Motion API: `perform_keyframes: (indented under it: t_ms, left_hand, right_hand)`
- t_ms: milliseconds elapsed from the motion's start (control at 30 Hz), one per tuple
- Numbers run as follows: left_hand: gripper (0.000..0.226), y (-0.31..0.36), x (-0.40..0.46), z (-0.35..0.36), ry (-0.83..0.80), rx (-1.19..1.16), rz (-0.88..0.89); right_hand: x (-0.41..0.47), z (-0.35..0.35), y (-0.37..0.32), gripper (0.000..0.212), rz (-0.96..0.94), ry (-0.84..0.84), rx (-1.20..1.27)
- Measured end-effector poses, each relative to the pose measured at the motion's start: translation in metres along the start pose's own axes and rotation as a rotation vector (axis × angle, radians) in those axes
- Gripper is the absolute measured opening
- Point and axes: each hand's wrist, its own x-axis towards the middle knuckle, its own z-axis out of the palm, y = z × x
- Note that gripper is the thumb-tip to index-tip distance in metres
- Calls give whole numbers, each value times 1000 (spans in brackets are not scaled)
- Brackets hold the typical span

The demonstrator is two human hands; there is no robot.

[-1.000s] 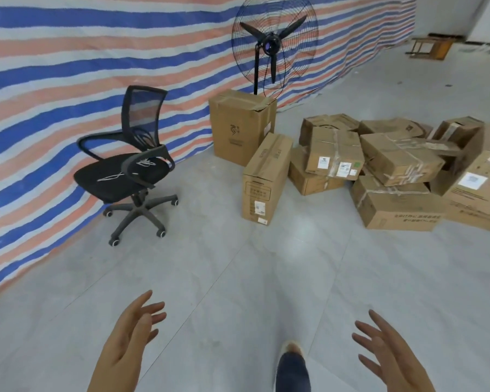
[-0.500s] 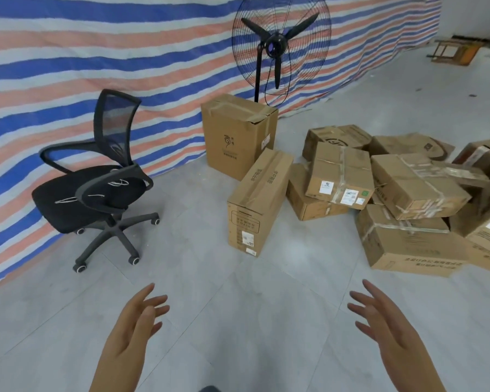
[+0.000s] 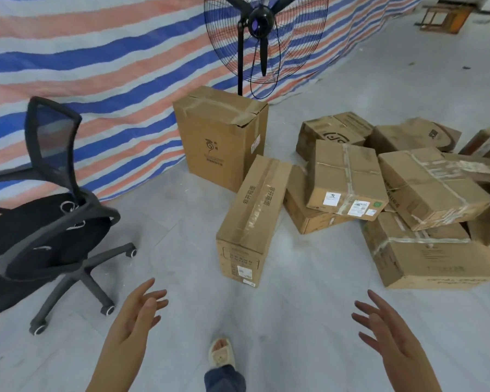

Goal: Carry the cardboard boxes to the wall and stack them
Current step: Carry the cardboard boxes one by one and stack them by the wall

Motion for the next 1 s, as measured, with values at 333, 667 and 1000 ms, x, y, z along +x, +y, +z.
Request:
perform_keyframes:
  t_ms: [333, 667, 1000]
  left_hand:
    - [25, -7, 226, 55, -99, 178, -144]
    - [41, -196, 407, 176, -103, 336, -535]
    - [35, -316, 456, 216, -116, 137, -767]
  right_hand:
    - [184, 76, -24, 79, 135, -99, -144]
    - [394, 186, 161, 31, 622, -266, -223]
    - [424, 262, 276, 61, 886, -291, -199]
